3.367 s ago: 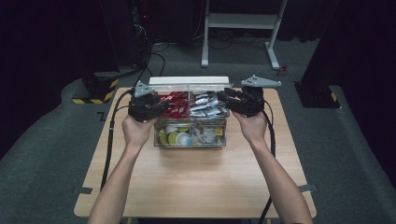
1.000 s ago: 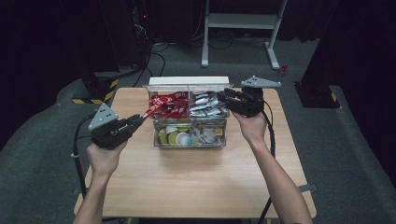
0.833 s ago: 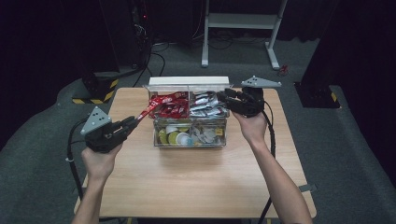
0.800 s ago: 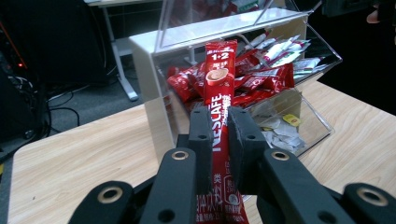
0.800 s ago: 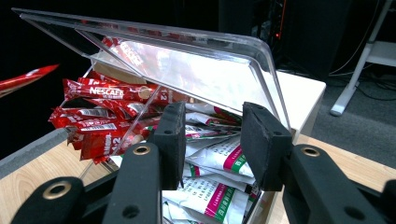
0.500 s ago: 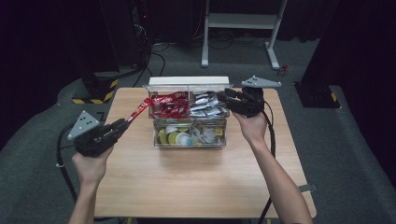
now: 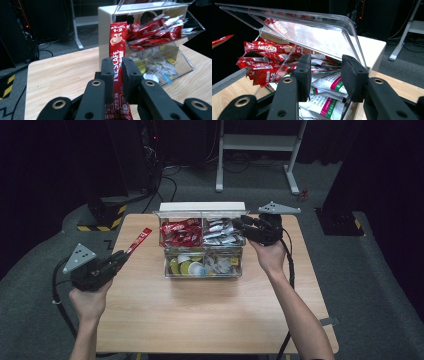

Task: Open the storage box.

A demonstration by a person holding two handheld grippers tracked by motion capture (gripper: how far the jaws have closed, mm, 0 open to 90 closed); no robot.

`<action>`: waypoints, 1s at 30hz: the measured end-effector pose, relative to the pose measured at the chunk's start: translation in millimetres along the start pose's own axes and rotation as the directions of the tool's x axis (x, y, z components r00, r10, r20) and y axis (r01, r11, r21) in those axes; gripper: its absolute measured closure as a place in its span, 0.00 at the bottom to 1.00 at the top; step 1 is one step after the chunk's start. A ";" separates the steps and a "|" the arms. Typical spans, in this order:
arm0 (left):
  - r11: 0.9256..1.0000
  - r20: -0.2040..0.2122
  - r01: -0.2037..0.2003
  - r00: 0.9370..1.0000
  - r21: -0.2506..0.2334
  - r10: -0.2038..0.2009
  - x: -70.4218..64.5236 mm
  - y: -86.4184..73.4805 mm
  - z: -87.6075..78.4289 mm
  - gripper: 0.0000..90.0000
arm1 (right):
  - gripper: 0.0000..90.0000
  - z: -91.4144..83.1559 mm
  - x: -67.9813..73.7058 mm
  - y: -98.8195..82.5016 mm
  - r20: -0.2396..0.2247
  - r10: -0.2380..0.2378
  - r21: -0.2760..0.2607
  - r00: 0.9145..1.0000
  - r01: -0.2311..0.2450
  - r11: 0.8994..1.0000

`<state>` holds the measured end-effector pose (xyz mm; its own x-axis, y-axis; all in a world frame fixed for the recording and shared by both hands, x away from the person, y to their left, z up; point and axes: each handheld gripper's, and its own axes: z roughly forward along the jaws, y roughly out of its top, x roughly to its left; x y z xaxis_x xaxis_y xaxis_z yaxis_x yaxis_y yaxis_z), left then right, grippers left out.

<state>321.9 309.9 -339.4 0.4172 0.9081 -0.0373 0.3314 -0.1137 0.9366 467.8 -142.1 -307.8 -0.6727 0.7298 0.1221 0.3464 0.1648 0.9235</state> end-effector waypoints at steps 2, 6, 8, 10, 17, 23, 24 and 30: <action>1.000 -0.007 0.009 1.000 0.007 -0.009 2.7 -3.4 2.0 0.90 | 0.67 -0.6 -0.2 0.5 -0.004 0.003 -0.002 1.000 -0.003 1.000; 1.000 -0.031 0.011 0.999 0.017 -0.010 6.2 -10.0 7.1 0.90 | 0.67 -0.8 0.5 0.5 0.000 0.000 -0.001 1.000 0.000 1.000; 1.000 -0.034 0.014 0.999 0.017 -0.013 7.9 -13.0 8.6 0.90 | 0.67 -1.2 0.7 0.9 0.000 0.000 -0.001 1.000 0.000 1.000; 1.000 -0.040 0.020 0.999 0.020 -0.019 9.1 -16.6 10.6 0.90 | 0.67 -1.8 1.2 0.8 0.004 -0.005 -0.002 1.000 0.005 1.000; 0.999 -0.050 0.021 0.999 0.040 -0.019 9.9 -26.7 20.2 0.90 | 0.67 -2.5 1.1 1.1 0.003 -0.001 -0.002 1.000 0.001 1.000; 0.997 -0.049 0.041 0.998 0.059 -0.038 12.3 -37.7 31.8 0.90 | 0.67 -4.1 1.7 1.2 0.006 -0.005 -0.004 1.000 0.005 1.000; 0.997 -0.048 0.048 0.998 0.064 -0.045 12.8 -39.9 33.8 0.90 | 0.67 -4.4 1.7 1.0 0.007 -0.005 -0.004 1.000 0.005 1.000; 0.996 -0.056 0.056 0.997 0.076 -0.052 13.8 -49.3 41.4 0.90 | 0.67 -4.5 1.8 0.9 0.012 -0.007 0.001 1.000 0.007 1.000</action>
<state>346.3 311.4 -400.5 0.3516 0.9338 -0.0661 0.4175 -0.0932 0.9039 464.0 -143.6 -305.1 -0.6672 0.7366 0.1110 0.3425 0.1710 0.9238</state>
